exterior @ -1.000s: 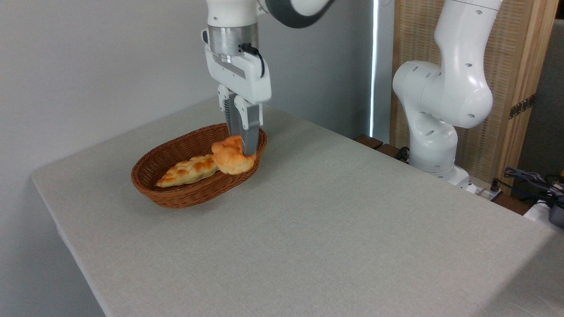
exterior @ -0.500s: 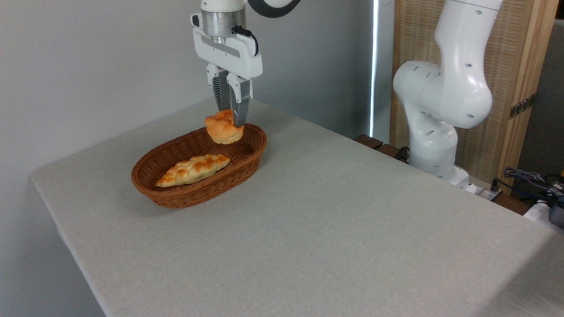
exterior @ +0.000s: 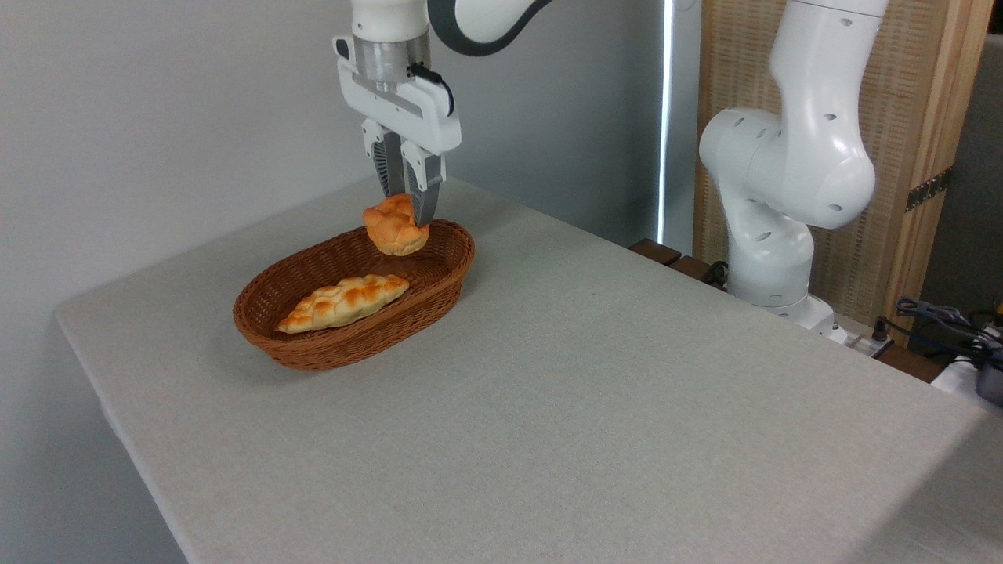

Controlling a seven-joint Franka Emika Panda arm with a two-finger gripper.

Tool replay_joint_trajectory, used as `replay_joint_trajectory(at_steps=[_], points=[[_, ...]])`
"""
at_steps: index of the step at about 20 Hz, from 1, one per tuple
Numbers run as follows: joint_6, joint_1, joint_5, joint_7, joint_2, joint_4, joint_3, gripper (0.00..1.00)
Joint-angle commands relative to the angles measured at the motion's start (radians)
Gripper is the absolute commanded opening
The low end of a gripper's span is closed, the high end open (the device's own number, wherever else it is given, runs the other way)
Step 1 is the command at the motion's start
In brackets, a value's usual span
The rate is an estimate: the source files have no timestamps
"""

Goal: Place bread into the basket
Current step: 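Lower the bun into the basket beside the long roll and open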

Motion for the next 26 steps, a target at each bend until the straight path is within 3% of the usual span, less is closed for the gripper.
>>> replay_joint_trajectory(at_steps=[1,5,13,18,22,26], points=[[0.019,-0.02,-0.015,-0.004,0.02,0.007,0.003,0.89],[0.02,-0.028,-0.011,-0.002,0.025,-0.003,0.003,0.99],[0.018,-0.025,0.006,0.028,0.02,-0.004,0.016,1.0],[0.012,-0.023,0.153,0.121,0.002,0.008,0.155,1.0],[-0.028,-0.022,0.192,0.166,0.012,0.095,0.261,1.0],[-0.196,-0.019,0.21,0.314,0.022,0.218,0.365,1.0]])
